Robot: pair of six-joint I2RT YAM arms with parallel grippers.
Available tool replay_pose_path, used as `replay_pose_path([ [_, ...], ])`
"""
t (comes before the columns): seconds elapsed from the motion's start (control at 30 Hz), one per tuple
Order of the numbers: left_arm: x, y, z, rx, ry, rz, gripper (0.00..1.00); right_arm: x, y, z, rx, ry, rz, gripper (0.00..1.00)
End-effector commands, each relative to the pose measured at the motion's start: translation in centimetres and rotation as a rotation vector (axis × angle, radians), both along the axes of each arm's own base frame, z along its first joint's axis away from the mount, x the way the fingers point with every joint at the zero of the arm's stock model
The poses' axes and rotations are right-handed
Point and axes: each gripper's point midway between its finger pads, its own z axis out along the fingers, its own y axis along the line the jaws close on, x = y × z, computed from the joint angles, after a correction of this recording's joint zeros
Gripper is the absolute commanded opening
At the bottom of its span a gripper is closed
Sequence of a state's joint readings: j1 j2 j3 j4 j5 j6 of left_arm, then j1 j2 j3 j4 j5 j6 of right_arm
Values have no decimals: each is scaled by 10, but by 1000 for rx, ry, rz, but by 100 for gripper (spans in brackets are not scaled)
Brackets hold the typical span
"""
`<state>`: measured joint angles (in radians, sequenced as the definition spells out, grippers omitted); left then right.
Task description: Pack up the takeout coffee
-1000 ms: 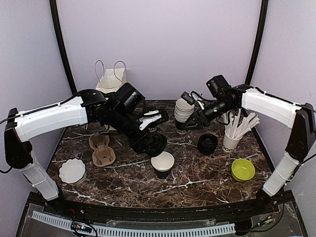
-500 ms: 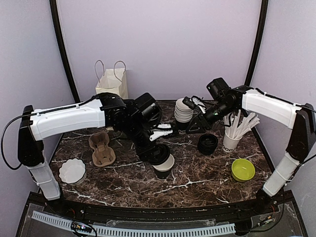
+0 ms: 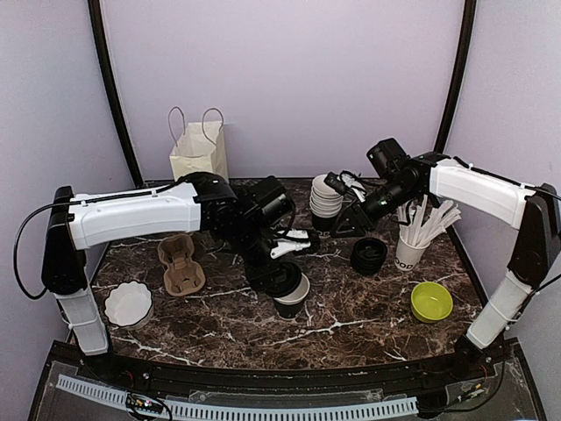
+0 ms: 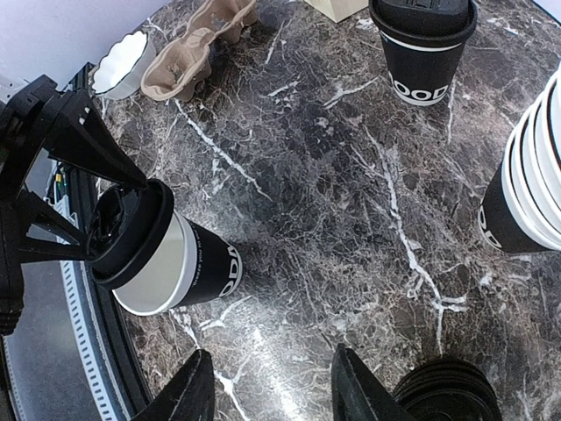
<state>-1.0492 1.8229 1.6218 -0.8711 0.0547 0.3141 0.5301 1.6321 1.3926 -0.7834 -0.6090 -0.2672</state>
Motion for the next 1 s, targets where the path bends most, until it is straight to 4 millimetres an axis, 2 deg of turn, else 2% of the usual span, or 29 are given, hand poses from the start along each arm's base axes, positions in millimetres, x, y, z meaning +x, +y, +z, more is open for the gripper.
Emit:
replay_pose_path([
  [0.0,1,-4,10,-6,-25,-23,64,0,-2,4,9,-17,-10,46],
  [0.17,0,-11,21,-39,-25,-34,64,0,-2,4,7,-16,-11,46],
  [0.3,-2,-15,19,-50,-12,-43,64,1,-2,1,2,-12,-12,46],
  [0.47,0,-12,21,-40,-24,-26,64,0,-2,-1,0,-5,-10,46],
  [0.57,5,-6,33,-55,-62,15,66,0,-1,1,4,-5,-7,46],
  [0.67,26,8,44,-34,-176,107,70,-1,1,3,15,-2,4,46],
  [0.73,42,24,39,-9,-205,192,73,0,1,2,16,-3,10,46],
  [0.87,66,48,30,-29,-155,360,75,1,2,1,14,-3,17,46],
  [0.97,84,61,31,-92,-129,466,75,1,2,2,15,-7,19,46],
])
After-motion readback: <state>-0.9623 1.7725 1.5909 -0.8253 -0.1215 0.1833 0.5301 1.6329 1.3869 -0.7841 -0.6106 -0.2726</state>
